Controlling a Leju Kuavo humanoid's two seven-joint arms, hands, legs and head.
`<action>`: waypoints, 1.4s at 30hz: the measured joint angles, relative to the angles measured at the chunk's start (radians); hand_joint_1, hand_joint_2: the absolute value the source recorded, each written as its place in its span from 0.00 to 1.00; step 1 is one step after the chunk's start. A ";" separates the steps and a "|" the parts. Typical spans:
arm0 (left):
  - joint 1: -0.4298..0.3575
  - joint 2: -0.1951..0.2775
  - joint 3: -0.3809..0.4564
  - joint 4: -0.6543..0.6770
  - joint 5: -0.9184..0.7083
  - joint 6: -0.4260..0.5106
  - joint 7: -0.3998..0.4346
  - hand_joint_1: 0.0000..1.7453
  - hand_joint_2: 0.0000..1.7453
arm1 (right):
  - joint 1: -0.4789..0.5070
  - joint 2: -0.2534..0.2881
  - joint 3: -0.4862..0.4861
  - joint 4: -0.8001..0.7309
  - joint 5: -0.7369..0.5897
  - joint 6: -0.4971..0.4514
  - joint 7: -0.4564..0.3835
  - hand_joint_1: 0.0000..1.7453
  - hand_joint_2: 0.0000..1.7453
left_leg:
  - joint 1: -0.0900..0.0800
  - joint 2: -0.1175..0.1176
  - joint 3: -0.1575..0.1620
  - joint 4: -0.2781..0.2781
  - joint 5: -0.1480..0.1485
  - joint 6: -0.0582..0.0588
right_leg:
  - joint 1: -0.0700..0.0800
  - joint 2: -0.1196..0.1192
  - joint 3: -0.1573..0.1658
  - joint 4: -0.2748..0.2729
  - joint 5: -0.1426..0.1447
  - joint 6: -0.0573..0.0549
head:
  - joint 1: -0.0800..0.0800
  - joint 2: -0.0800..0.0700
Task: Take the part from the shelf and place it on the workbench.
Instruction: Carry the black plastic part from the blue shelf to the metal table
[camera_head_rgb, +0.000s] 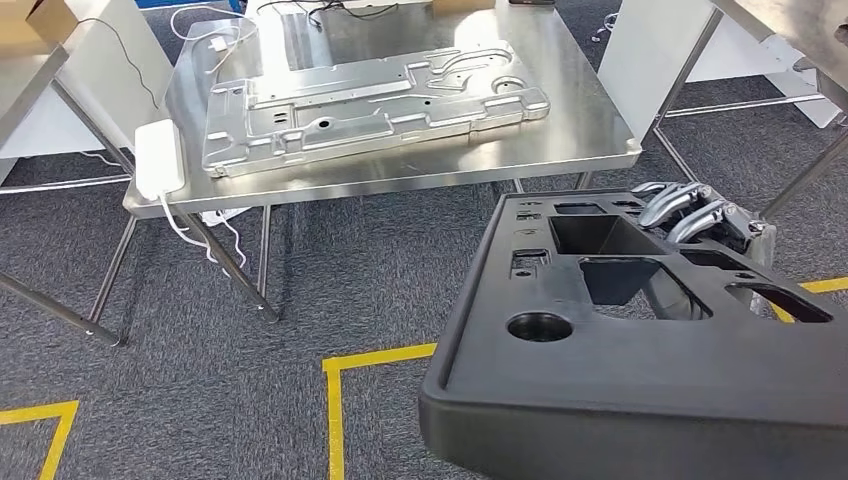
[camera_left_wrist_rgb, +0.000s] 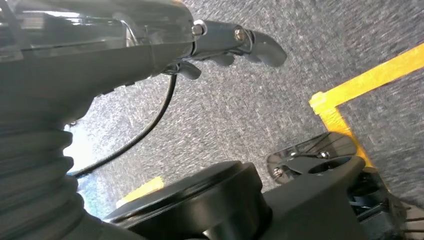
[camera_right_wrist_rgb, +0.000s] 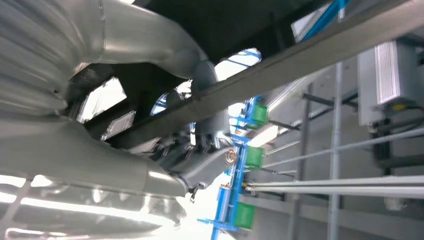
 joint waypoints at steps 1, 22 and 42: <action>-0.003 0.000 0.000 0.000 0.000 0.000 -0.002 0.00 1.00 | 0.000 0.000 0.000 0.000 0.000 0.000 0.000 1.00 1.00 | 0.001 0.000 -0.044 0.077 -0.027 -0.002 | 0.000 -0.002 0.004 0.000 -0.004 -0.004 | -0.005 0.000; 0.001 -0.003 0.005 0.001 -0.003 -0.003 0.002 0.00 1.00 | -0.007 -0.003 -0.002 0.000 0.001 0.000 0.002 1.00 1.00 | -0.002 -0.004 0.021 -0.099 0.082 0.035 | 0.006 0.001 -0.092 0.152 -0.020 0.039 | 0.011 0.000; -0.007 -0.003 0.014 0.001 -0.002 -0.003 0.005 0.00 1.00 | -0.006 -0.004 0.001 0.001 0.003 0.003 0.004 1.00 1.00 | -0.017 0.001 -0.044 -0.072 0.124 0.018 | -0.002 0.005 0.064 -0.015 -0.048 0.027 | -0.020 0.000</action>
